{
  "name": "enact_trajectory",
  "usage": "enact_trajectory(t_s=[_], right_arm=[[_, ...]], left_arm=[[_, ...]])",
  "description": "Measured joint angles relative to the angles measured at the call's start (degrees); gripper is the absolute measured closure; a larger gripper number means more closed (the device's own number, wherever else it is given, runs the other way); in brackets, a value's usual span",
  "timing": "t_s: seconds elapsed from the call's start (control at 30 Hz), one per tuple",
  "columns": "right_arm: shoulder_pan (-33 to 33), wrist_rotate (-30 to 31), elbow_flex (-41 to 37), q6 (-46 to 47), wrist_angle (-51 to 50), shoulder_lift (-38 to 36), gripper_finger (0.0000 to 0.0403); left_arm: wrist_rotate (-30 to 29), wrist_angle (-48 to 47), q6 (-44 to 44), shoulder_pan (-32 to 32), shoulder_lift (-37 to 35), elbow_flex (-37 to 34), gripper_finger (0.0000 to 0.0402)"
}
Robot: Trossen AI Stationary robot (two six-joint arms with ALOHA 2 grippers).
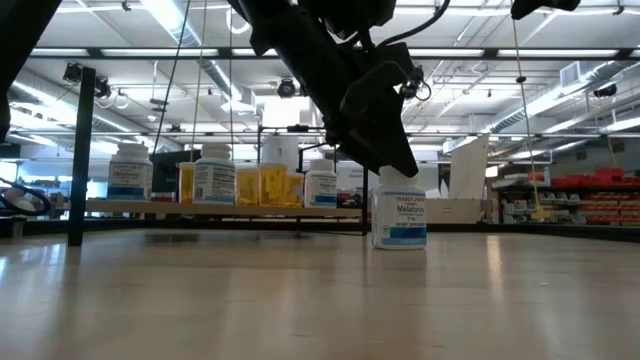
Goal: Pick and place medicine bottles onto shelf by color
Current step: Put the white pill bottle on the shelf
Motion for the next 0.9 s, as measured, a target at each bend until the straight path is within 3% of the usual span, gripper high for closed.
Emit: enact_trajectory(t_s=[0.27,0.9], right_arm=[[-0.01,0.00,0.00,-0.01,0.00,0.00,0.0356],[-0.01,-0.07,-0.02,0.07,0.00,0.02,0.0356]], left_arm=[[0.00,-0.19,0.18,-0.50,0.04,0.00,0.0056],[0.00,1.96,-1.81,-0.81,1.81,0.04,0.0110]])
